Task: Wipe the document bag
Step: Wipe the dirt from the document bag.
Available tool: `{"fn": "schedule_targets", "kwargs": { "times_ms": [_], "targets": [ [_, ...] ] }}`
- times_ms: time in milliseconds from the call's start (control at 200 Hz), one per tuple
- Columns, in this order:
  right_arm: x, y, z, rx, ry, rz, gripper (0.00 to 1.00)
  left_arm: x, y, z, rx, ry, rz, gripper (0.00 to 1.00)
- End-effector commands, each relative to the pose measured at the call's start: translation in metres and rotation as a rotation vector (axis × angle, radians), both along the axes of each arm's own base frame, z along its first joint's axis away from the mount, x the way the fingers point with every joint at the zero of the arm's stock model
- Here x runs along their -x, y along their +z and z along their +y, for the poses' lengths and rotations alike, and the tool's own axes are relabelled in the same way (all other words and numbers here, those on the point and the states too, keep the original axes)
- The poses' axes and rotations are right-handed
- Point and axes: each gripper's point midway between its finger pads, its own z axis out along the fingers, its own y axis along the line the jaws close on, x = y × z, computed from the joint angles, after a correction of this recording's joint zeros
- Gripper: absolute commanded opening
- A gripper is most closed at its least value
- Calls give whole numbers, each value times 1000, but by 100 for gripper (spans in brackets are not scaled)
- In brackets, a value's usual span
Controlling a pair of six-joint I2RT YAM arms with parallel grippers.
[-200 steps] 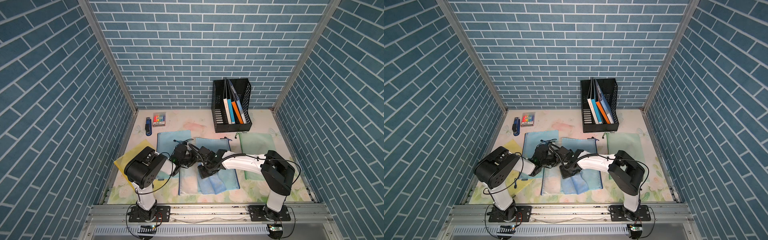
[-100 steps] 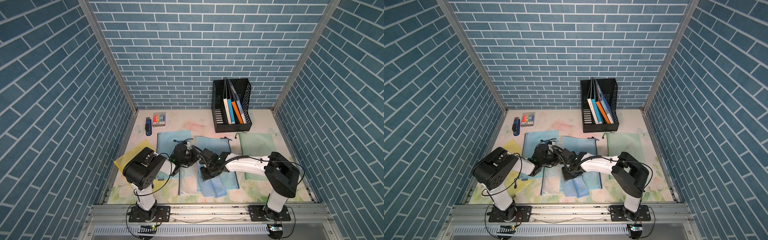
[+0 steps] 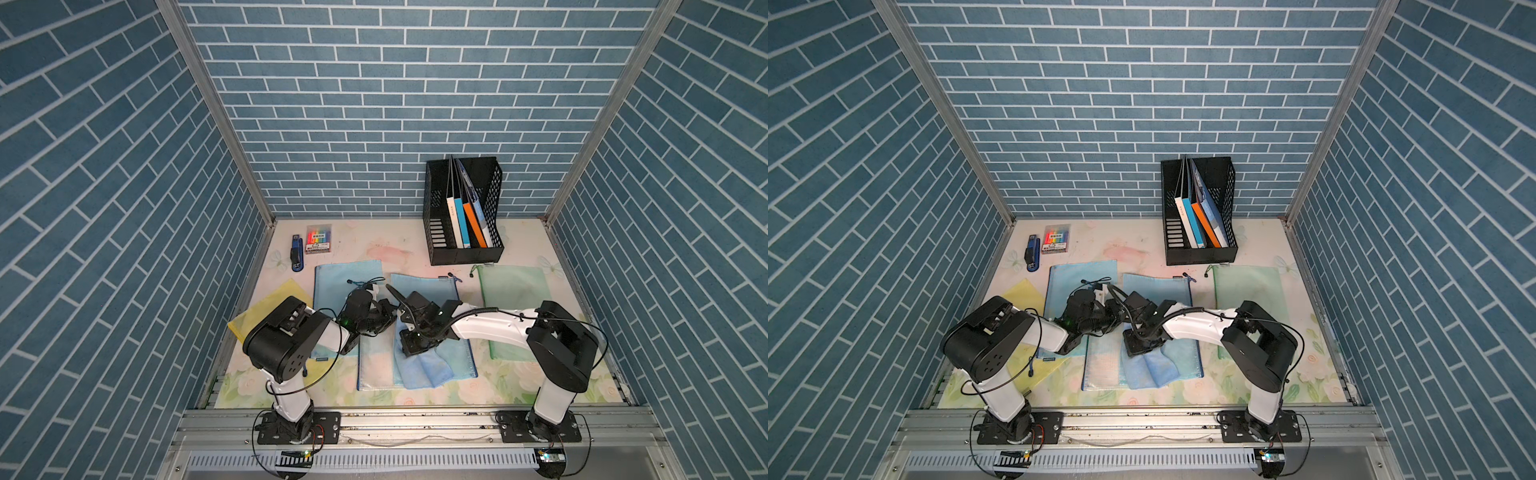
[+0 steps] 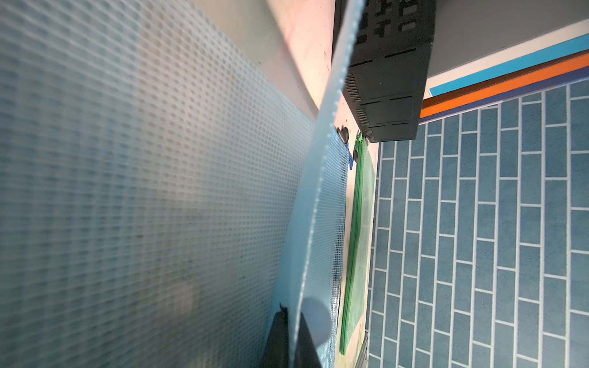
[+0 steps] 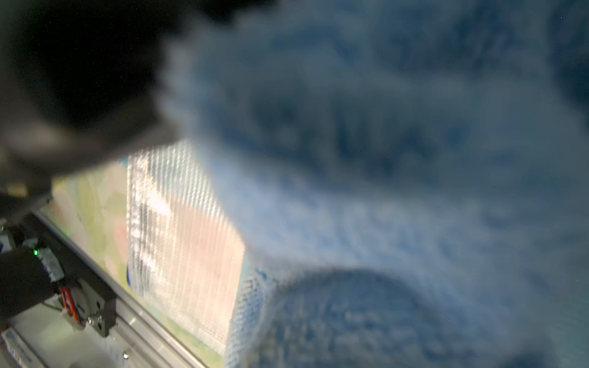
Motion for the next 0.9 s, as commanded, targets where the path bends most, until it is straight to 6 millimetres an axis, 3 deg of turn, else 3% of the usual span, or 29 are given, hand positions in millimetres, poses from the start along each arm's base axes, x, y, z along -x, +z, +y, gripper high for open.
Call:
{"fn": "schedule_targets", "kwargs": {
  "times_ms": [0,105,280,405,690,895],
  "targets": [
    [33,-4,6,-24,66,82,0,-1,8,1,20,6,-31,0],
    [52,-8,9,-50,58,149,0,-1,6,3,38,23,-10,0],
    [58,-11,3,-53,21,161,0,0,4,2,40,15,-4,0],
    [36,-5,-36,35,-84,70,0,0,7,0,41,3,-11,0],
    [-25,19,-164,224,-384,-83,0,2,10,-3,20,-40,-37,0],
    [-54,34,-183,286,-423,-154,0,4,13,-5,31,-53,-46,0]
  ]
}}
